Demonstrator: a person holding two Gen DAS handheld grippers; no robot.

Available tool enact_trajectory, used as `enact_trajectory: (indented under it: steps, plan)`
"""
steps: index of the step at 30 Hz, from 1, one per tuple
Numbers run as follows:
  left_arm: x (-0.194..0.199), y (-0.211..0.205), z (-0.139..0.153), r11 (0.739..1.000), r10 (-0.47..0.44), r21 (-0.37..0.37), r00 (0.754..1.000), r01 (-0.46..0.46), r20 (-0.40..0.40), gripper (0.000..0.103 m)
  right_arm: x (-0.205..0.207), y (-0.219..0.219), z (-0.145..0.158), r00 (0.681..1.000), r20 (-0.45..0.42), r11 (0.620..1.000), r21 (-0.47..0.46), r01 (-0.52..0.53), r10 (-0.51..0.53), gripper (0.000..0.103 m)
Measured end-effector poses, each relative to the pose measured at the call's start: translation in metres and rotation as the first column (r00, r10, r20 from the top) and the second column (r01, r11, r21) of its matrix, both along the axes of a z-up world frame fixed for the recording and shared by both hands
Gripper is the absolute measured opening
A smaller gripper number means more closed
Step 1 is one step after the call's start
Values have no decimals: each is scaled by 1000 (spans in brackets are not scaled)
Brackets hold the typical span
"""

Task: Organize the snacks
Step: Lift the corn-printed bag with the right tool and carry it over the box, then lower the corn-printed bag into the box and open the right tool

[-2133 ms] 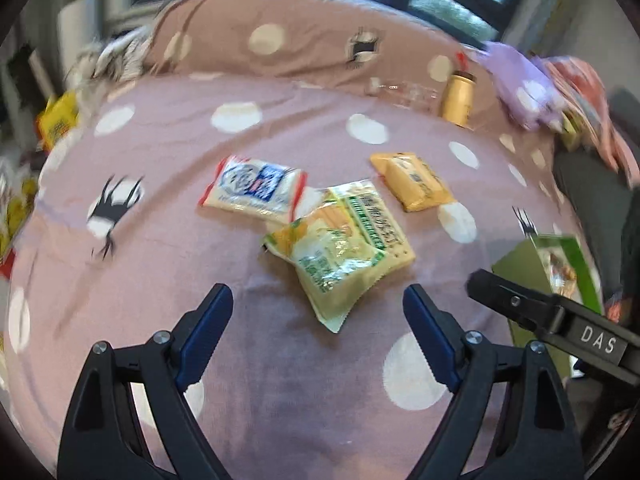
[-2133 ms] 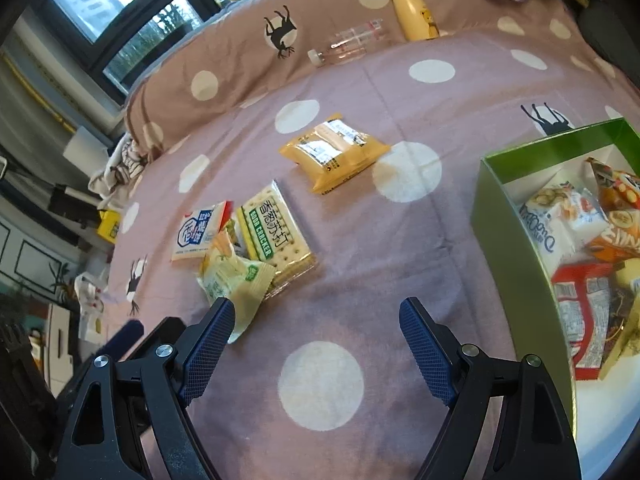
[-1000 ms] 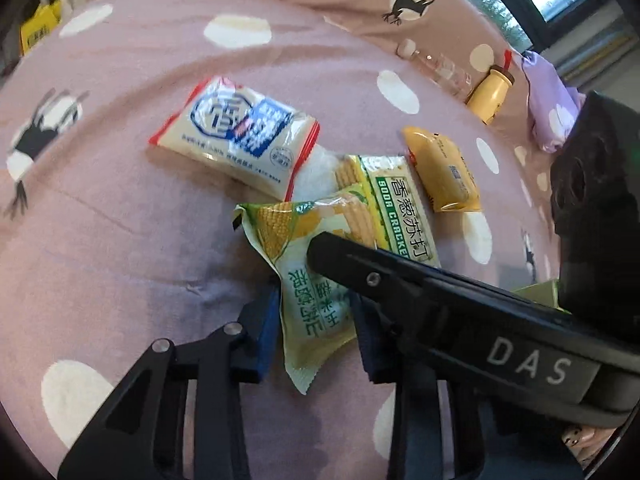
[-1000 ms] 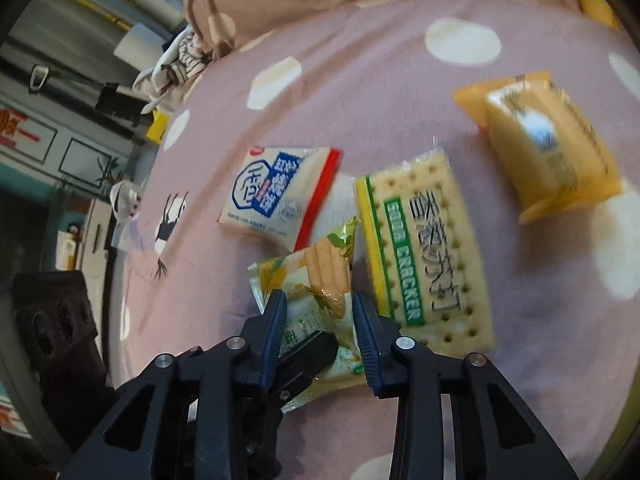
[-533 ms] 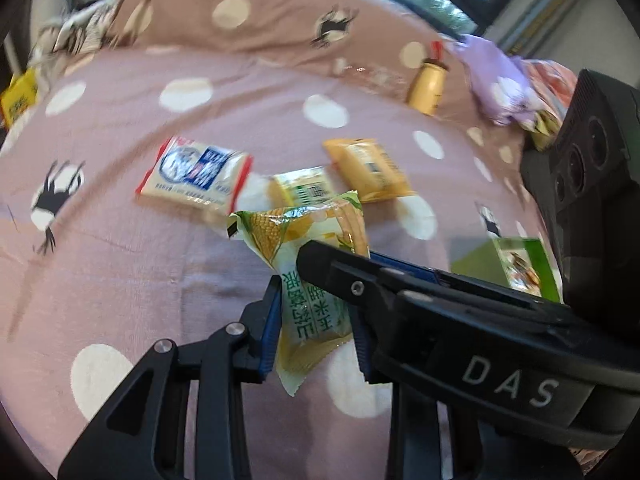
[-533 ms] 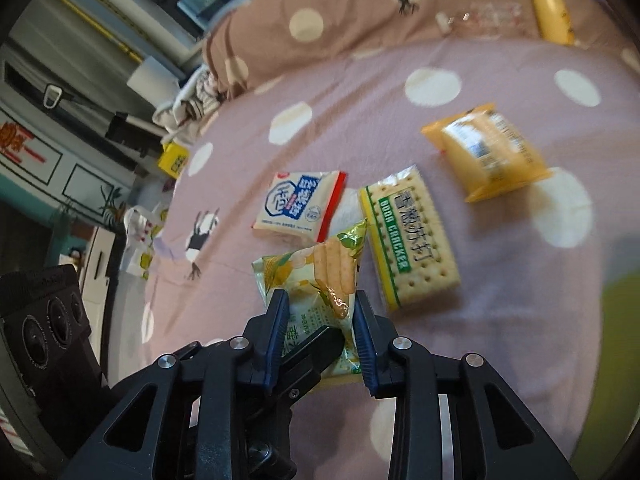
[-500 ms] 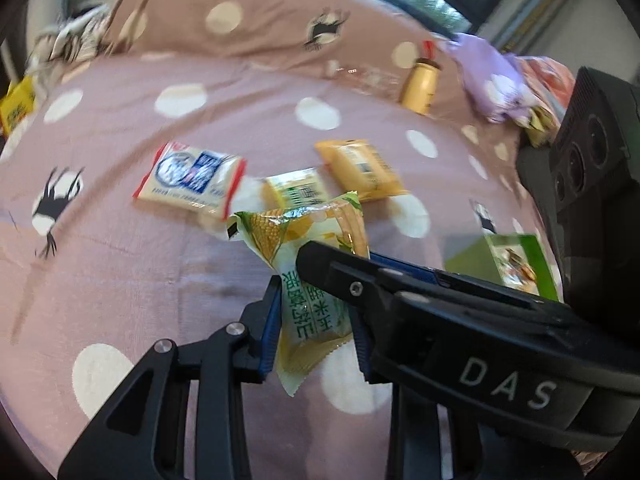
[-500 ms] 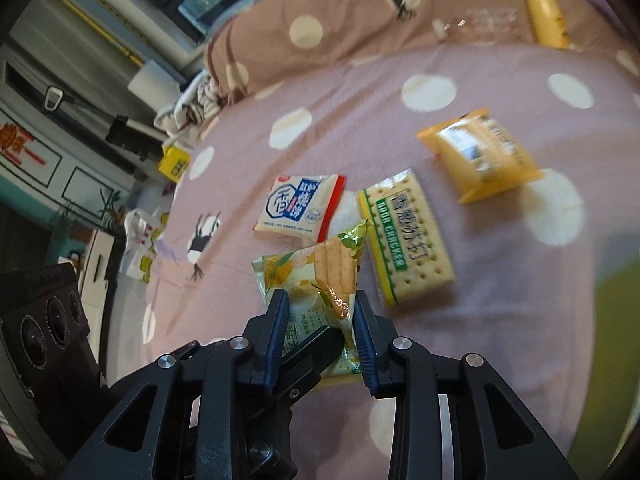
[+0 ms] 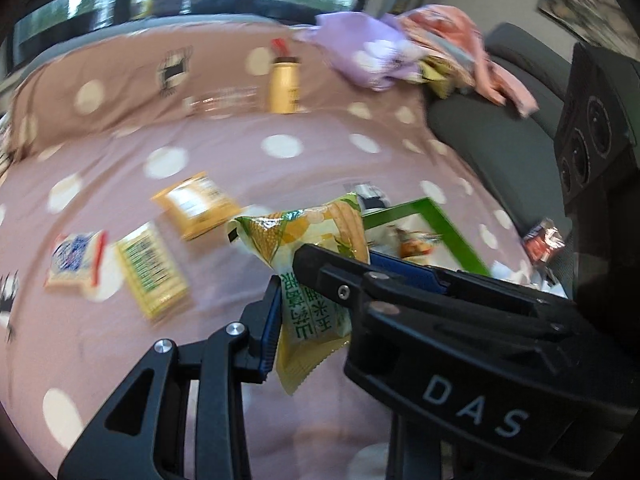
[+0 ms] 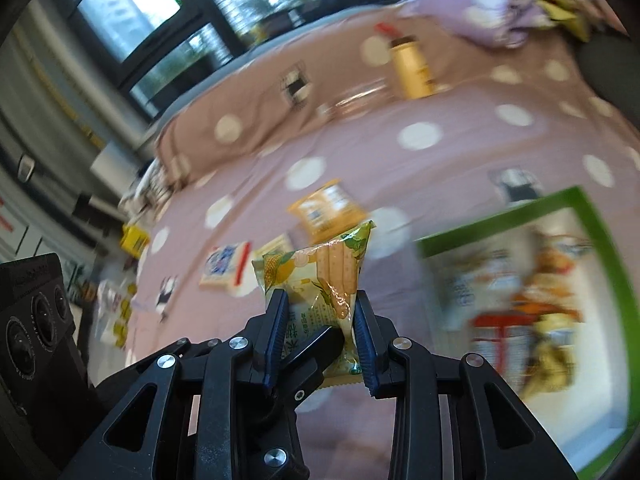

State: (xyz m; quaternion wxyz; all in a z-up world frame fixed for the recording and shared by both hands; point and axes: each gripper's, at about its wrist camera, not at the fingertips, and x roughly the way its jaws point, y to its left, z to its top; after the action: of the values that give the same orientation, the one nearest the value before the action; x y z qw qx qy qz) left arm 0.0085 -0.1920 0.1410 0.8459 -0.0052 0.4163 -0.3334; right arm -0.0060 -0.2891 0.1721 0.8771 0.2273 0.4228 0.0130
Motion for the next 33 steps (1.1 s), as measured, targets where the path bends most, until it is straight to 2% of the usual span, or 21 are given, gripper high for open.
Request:
enact_trajectory:
  steps: [4, 6, 12, 24, 33]
  plan:
    - [-2, -42, 6, 996, -91, 9, 996, 91, 22, 31, -14, -41, 2, 994, 17, 994, 31, 103, -103, 36]
    - [-3, -63, 3, 990, -137, 15, 991, 137, 8, 30, -20, -57, -1, 988, 3, 988, 40, 151, -152, 36]
    - [0, -102, -10, 980, -196, 27, 980, 197, -40, 30, -27, -93, -16, 970, -48, 968, 78, 240, -237, 36]
    - [9, -135, -46, 973, -207, 64, 964, 220, -169, 30, -21, -127, -62, 938, -200, 940, 135, 313, -284, 36]
    - [12, -136, -58, 978, -185, 56, 957, 201, -222, 30, -24, -136, -75, 923, -250, 928, 157, 337, -293, 36]
